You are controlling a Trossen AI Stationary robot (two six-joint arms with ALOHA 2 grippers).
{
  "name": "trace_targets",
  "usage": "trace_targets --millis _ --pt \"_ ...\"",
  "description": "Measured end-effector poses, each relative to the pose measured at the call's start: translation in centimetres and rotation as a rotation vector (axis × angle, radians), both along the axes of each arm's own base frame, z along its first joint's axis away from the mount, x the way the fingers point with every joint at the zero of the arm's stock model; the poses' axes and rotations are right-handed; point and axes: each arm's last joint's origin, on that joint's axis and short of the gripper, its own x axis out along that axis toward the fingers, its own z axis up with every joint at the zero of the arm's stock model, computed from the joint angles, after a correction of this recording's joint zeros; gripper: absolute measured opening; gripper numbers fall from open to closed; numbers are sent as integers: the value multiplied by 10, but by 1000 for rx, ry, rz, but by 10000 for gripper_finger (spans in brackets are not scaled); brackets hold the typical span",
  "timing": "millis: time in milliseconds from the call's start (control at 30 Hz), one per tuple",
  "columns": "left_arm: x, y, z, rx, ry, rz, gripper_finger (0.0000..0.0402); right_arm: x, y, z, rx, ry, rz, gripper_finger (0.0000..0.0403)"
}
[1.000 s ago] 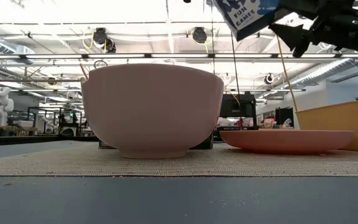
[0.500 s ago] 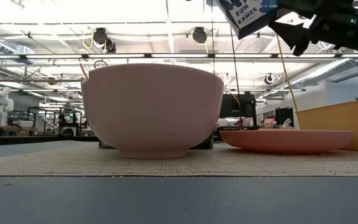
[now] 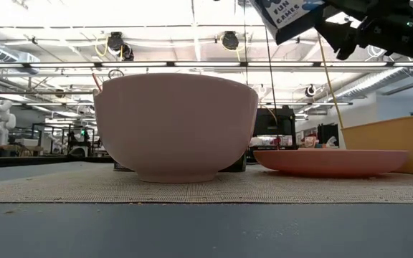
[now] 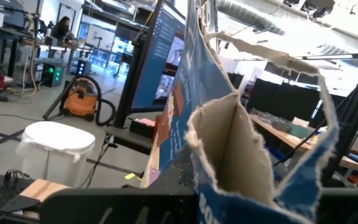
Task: Arrange a breakfast setting
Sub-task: Pour the cereal from the blue cereal box into the white bowl
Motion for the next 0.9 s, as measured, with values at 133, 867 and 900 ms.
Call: trace_targets --millis 133,867,900 --pt "0 0 0 -1 4 6 3 0 0 0 26 -3 14 336" --pt "1 2 -2 66 13 65 3 0 0 0 148 -21 78 337" --pt "1 2 -2 66 14 65 3 0 0 0 148 -20 78 338"
